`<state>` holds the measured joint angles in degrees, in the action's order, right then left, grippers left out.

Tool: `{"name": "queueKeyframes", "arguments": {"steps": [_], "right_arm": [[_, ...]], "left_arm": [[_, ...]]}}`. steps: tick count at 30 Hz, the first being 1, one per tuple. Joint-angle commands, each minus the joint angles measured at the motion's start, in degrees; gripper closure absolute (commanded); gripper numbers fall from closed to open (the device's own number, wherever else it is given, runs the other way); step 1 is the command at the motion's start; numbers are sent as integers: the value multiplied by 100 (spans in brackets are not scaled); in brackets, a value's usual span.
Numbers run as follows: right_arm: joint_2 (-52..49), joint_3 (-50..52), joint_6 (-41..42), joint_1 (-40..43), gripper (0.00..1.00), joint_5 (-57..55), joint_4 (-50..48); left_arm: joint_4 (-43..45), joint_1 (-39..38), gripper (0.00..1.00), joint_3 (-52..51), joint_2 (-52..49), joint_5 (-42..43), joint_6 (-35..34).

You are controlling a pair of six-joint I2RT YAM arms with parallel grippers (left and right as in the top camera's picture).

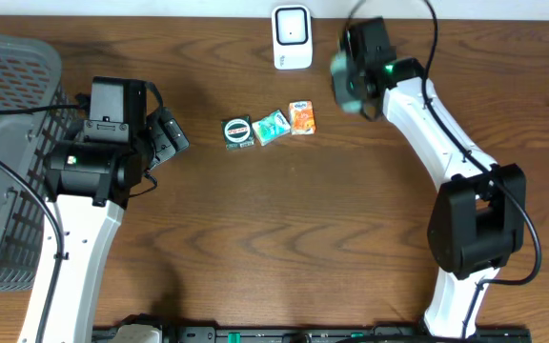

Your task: Scan the item barcode

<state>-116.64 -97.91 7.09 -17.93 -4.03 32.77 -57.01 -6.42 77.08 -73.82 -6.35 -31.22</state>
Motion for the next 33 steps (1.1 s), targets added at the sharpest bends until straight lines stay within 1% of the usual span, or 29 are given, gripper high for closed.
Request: {"name": "queueKeyframes", "arguments": {"steps": [1,5,6,8,11,14,17,19,20,21,25,28,33], "right_arm": [[24,-107,50,-221,99,-57,-850],[22,-114,144,-356,99,-131,-1729],[-48,-234,140,-387,99,-385,-1904],[-236,-546,-28,-391,99,-463,-1880],[-804,-1403,-542,-396,99,-466,-1593],[-1558,-2524,-1419,-455,99,-658,-1193],[-2181,-3276,-2273,-588,99,-1228,-1279],[-2505,-3401,-3620,-723,99,-1268,-1598],[-2594,-3401,-3893,-769,99,-1388,-1729],[-2680,-3401,-3884,-813,99,-1600,-1912],[-2787,-3399,-3888,-914,99,-1532,-1996],[-2787,-3399,-3891,-951,99,-1532,-1908],[-2787,-3359,-3895,-866,99,-1534,-1445]], "left_arm": [[-20,24,2,79,9,-35,57],[-20,24,2,79,9,-35,57],[-20,24,2,79,9,-35,57],[-20,24,2,79,9,-35,57],[-20,24,2,79,9,-35,57],[-20,24,2,79,9,-35,57],[-20,24,2,79,9,-35,57],[-20,24,2,79,9,-35,57],[-20,24,2,79,9,-35,57],[-17,24,2,79,9,-35,57],[-20,24,2,79,9,-35,57],[-17,24,2,79,9,-35,57],[-20,24,2,79,9,-35,57]]}}
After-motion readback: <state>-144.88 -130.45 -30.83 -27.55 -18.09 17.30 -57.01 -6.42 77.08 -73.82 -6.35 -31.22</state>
